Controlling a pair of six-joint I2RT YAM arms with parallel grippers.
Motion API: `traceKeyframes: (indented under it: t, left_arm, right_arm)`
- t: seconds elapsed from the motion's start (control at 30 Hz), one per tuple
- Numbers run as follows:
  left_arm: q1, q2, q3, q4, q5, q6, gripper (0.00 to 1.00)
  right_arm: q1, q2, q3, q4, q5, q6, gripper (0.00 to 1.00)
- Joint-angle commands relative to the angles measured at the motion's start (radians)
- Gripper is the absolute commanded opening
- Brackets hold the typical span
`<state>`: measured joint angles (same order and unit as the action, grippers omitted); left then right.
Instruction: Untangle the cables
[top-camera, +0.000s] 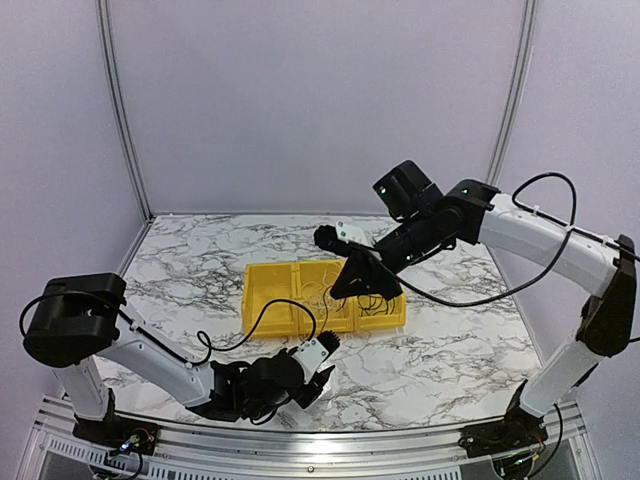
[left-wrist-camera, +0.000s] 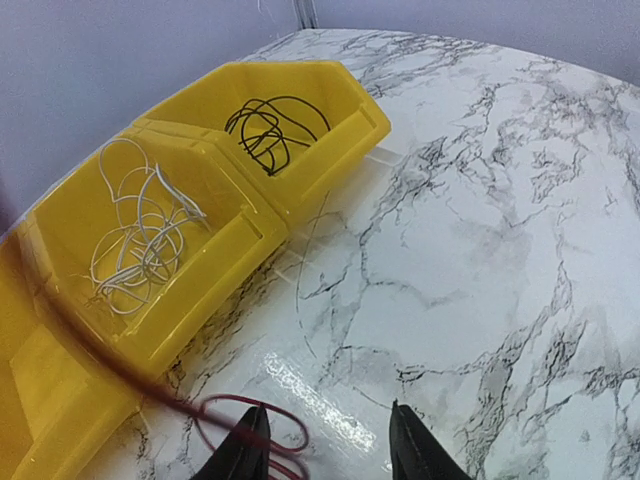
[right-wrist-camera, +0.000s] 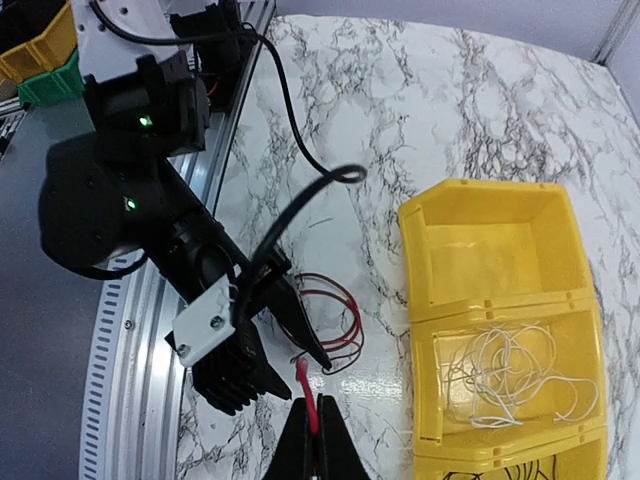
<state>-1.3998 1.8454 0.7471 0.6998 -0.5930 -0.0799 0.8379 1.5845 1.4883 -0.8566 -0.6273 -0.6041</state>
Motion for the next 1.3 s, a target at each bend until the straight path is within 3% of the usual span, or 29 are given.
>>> traceKeyframes:
  t: [0.0,0.17,0.27,0.5,0.67,1.07,1.27]
  left_arm:
    - [-0.005,0.02,0.011,-0.028,0.011,0.032,0.41]
    - [-0.007,0.015,0.011,-0.07,0.008,0.017,0.41]
    - [-0.012,0.009,0.037,-0.176,-0.052,-0.005,0.4]
    - [-0.047,-0.036,-0.006,-0.224,-0.113,-0.075,0.41]
    - [-0.125,-0.116,-0.009,-0.267,-0.202,-0.093,0.48]
    - [-0.151,-0.482,-0.216,-0.299,-0.243,-0.351,0.51]
    - [-0.15,-0.717,-0.342,-0.307,-0.394,-0.446,0.52]
  right_arm:
    - [-0.014,-0.078,0.153,-0.046,-0.067,0.002,0.0]
    - [-0.067,-0.067,0.392,-0.06,-0.14,0.033,0.0]
    - [-0.091,-0.058,0.491,-0.018,-0.156,0.059,0.0]
    - [-0.097,-0.037,0.465,0.129,-0.106,0.111,0.0]
    - [-0.097,0.011,0.414,0.194,-0.104,0.146,0.0]
    - [-0.093,0.134,0.355,0.231,-0.083,0.176,0.0]
    - [-0.082,0.185,0.378,0.236,-0.076,0.18,0.0]
